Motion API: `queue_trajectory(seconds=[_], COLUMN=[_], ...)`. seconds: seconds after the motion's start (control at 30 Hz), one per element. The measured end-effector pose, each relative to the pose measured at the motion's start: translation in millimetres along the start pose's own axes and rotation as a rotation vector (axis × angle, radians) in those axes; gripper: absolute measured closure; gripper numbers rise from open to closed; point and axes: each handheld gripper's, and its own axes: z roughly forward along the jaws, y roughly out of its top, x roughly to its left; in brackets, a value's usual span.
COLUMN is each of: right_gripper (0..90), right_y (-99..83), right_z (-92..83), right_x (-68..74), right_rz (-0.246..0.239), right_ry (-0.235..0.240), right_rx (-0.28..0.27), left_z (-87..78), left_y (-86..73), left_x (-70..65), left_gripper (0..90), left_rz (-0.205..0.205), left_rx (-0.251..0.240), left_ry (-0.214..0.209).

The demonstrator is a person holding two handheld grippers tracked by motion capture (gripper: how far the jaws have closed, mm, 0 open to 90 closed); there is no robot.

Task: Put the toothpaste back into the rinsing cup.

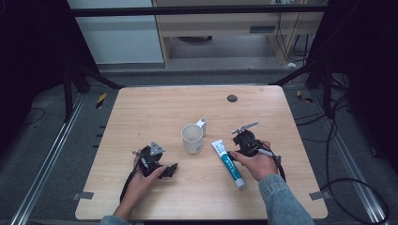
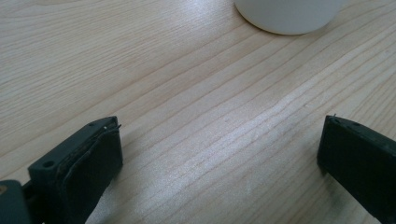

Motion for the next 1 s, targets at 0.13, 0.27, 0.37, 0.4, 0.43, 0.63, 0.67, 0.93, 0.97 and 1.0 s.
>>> queue_trajectory(seconds=[0.13,0.27,0.37,0.4,0.43,0.63,0.67,0.93,0.97,1.0], right_gripper=[44.0,45.2,47.1,47.7,48.7,50.6,50.5,48.3,48.0,47.7], right_y=[1.2,2.6,4.3,4.7,5.2,5.8,5.8,6.6,6.4,6.3], right_z=[3.0,6.5,10.0,11.3,12.6,23.2,24.7,38.9,40.6,42.6], right_x=[5.3,10.6,12.9,13.5,13.9,16.5,16.0,12.6,11.7,11.4], right_rz=[-0.002,-0.009,-0.013,-0.013,-0.015,-0.011,-0.015,0.016,0.015,0.02], right_ry=[0.01,0.02,0.033,0.032,0.034,0.032,0.035,0.033,0.033,0.031], right_rx=[0.014,0.022,0.023,0.026,0.026,0.056,0.056,0.081,0.085,0.088], left_z=[0.1,0.3,0.7,0.7,0.8,1.2,1.4,3.6,3.8,4.0], left_y=[0.0,0.3,0.6,0.6,0.7,1.2,1.4,3.6,3.8,4.0], left_x=[-0.1,-0.2,-0.1,-0.1,-0.1,0.1,0.1,0.2,0.2,0.2], left_gripper=[0.0,0.0,0.0,0.0,0.0,0.0,0.0,0.0,0.0,0.0], left_rz=[-0.001,-0.003,-0.004,-0.004,-0.004,-0.005,-0.005,-0.004,-0.005,-0.005], left_rx=[0.0,0.0,0.0,0.0,0.0,0.0,0.0,0.0,0.001,0.0], left_ry=[0.001,0.003,0.003,0.003,0.004,0.003,0.003,0.005,0.004,0.004])
